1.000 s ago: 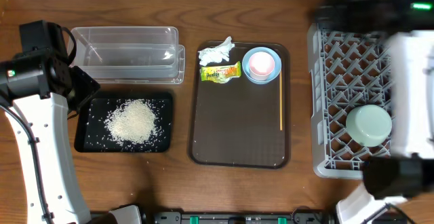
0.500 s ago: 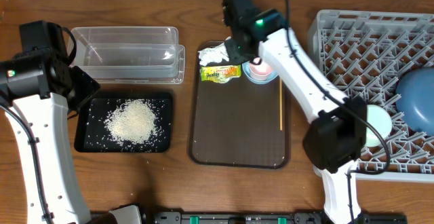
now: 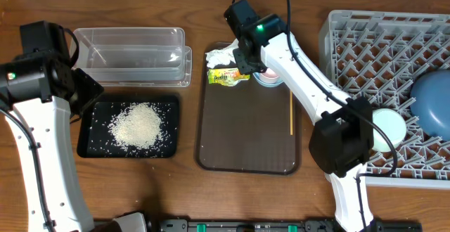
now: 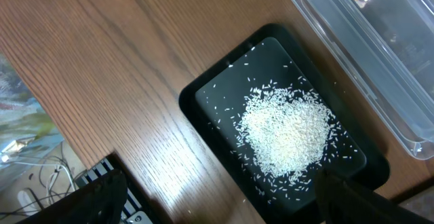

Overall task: Sort waste into correct bins and load items into the dishwasher rack
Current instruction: 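Reach the right gripper to the pink cup on the brown tray and grasp, then carry the pink cup to the rack and set it upside down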

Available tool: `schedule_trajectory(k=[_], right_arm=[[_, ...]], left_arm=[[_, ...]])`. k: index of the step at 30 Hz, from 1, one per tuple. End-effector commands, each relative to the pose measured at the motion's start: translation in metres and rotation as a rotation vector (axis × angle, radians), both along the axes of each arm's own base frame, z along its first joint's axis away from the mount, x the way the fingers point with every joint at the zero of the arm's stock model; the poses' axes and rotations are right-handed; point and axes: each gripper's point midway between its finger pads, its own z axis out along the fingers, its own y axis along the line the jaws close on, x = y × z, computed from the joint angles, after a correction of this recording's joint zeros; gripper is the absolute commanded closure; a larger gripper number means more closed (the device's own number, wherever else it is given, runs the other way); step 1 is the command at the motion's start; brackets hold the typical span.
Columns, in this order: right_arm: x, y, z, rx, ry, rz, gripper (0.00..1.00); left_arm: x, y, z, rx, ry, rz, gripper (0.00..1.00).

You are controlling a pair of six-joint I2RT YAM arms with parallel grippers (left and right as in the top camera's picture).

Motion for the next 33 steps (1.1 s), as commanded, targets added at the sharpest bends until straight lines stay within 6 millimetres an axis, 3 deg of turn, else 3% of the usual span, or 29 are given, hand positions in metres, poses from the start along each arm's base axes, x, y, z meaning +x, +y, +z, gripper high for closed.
schedule_trajectory(k=[1,6,11,17,21,26,30,33], right_arm=[[0.0,-0.009,-0.014,-0.025,0.011,-0.034,0.67],[-0.002,-0.019,-0.032,-0.038,0.036,-0.05,0.69],[-0.001,-0.017,-0.032,-0.034,0.028,-0.048,0.72],[0.004,-0.013,-0.024,-0.019,0.008,-0.048,0.96],[0.007,-0.01,-0.012,0.003,-0.004,-0.052,0.99],[0.013,-0.009,0.028,0.044,-0.049,-0.058,0.99],[0.017,-0.018,0.082,0.116,-0.103,-0.077,0.99],[0.018,-0.037,0.119,0.182,-0.137,-0.111,0.99]], left_arm=[[-0.003,0.003,0.003,0.016,0.0,0.01,0.1],[-0.003,0.003,0.003,0.016,0.0,0.01,0.1],[-0.003,0.003,0.003,0.016,0.0,0.01,0.1],[-0.003,0.003,0.003,0.016,0.0,0.01,0.1],[-0.003,0.003,0.003,0.016,0.0,0.01,0.1],[-0.003,0.003,0.003,0.016,0.0,0.01,0.1],[-0.003,0.003,0.003,0.016,0.0,0.01,0.1],[-0.003,0.003,0.003,0.016,0.0,0.01,0.1]])
